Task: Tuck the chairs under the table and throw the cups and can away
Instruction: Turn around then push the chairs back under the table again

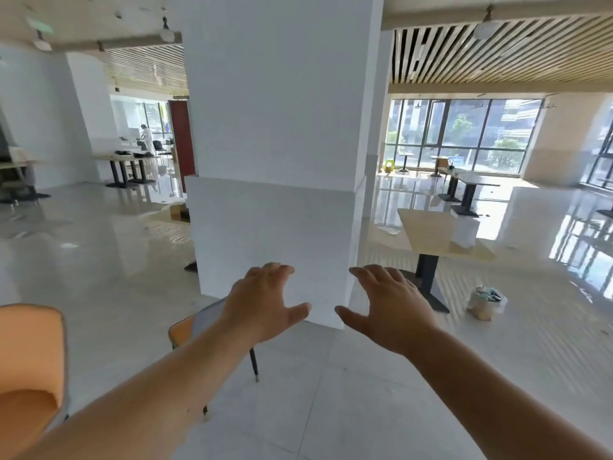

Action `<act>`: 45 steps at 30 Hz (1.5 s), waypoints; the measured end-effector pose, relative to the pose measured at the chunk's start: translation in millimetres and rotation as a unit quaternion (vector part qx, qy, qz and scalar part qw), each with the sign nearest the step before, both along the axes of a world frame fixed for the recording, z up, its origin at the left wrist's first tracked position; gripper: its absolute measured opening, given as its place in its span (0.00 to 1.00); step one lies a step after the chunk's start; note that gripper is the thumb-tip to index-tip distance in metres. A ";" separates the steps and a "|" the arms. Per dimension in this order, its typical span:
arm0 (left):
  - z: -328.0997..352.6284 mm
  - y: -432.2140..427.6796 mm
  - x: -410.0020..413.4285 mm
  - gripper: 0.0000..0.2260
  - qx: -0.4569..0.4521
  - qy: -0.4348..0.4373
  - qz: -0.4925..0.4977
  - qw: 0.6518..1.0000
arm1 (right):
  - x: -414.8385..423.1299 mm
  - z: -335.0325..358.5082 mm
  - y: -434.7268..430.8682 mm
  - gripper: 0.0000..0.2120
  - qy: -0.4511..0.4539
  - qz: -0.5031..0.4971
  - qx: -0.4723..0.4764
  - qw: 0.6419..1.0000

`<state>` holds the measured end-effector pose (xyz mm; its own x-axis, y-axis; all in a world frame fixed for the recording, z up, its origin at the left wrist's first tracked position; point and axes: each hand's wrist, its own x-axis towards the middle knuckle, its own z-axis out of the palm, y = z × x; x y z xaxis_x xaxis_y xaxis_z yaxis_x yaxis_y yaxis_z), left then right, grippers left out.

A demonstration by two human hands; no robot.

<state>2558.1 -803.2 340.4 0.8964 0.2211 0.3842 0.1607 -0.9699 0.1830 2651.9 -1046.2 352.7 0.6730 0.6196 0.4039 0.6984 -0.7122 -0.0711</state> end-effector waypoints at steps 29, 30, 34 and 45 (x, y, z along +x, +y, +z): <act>-200.6 489.0 422.0 0.39 -0.120 0.131 0.342 0.923 | 550.1 -168.0 611.8 0.40 0.095 0.353 -0.181 0.913; -207.0 503.1 430.2 0.39 -0.125 0.135 0.353 0.918 | 558.7 -173.8 631.9 0.40 0.095 0.364 -0.184 0.908; -247.9 542.1 447.6 0.40 -0.163 0.175 0.397 0.886 | 584.5 -217.3 696.6 0.40 0.120 0.407 -0.202 0.883; -392.8 505.5 431.1 0.40 -0.337 0.369 0.453 0.738 | 607.6 -421.2 735.7 0.46 0.181 0.573 -0.458 0.655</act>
